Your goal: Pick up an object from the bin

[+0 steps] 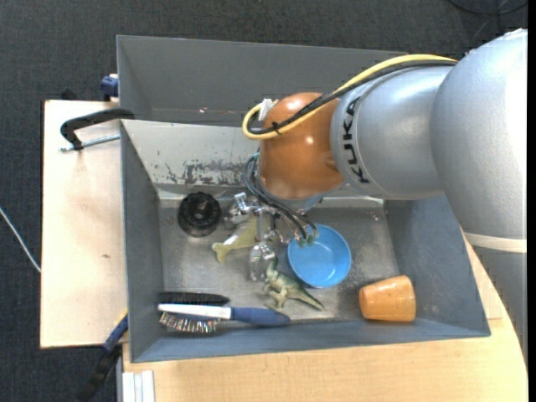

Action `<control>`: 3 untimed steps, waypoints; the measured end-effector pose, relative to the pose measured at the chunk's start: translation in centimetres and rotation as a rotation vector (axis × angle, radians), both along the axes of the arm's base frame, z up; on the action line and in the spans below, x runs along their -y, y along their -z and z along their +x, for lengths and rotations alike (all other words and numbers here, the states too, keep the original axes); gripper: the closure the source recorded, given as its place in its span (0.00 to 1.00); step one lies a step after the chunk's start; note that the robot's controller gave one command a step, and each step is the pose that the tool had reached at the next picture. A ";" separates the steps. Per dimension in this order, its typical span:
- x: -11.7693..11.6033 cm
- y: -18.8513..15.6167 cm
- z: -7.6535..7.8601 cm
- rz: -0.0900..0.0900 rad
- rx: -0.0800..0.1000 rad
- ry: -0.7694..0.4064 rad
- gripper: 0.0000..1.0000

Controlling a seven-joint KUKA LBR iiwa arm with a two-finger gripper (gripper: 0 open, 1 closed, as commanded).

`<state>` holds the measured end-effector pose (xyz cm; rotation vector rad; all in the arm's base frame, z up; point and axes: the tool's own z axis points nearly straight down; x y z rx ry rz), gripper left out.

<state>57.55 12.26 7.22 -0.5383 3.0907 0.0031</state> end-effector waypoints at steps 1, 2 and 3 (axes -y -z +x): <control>-0.3 -3.1 -0.6 0.001 0.004 0.050 0.00; 0.4 -3.3 0.1 0.001 0.003 0.046 0.00; 0.9 0.0 -0.2 0.002 0.001 0.116 0.00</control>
Offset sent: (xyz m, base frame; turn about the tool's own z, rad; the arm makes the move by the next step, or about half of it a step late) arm -0.0078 0.0013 0.0278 0.0498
